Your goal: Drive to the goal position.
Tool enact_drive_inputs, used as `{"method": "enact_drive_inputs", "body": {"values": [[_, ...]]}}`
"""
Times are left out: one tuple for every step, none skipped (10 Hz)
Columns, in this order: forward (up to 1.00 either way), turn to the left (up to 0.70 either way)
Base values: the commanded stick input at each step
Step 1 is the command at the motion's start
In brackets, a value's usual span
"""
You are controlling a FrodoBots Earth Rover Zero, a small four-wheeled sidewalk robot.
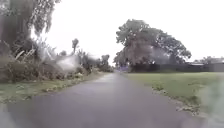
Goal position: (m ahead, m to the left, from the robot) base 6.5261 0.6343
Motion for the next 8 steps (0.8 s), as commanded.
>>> {"method": "enact_drive_inputs", "body": {"values": [[0.85,0.00],[0.85,0.00],[0.85,0.00],[0.85,0.00],[0.85,0.00],[0.85,0.00],[0.85,0.00],[0.85,0.00]]}}
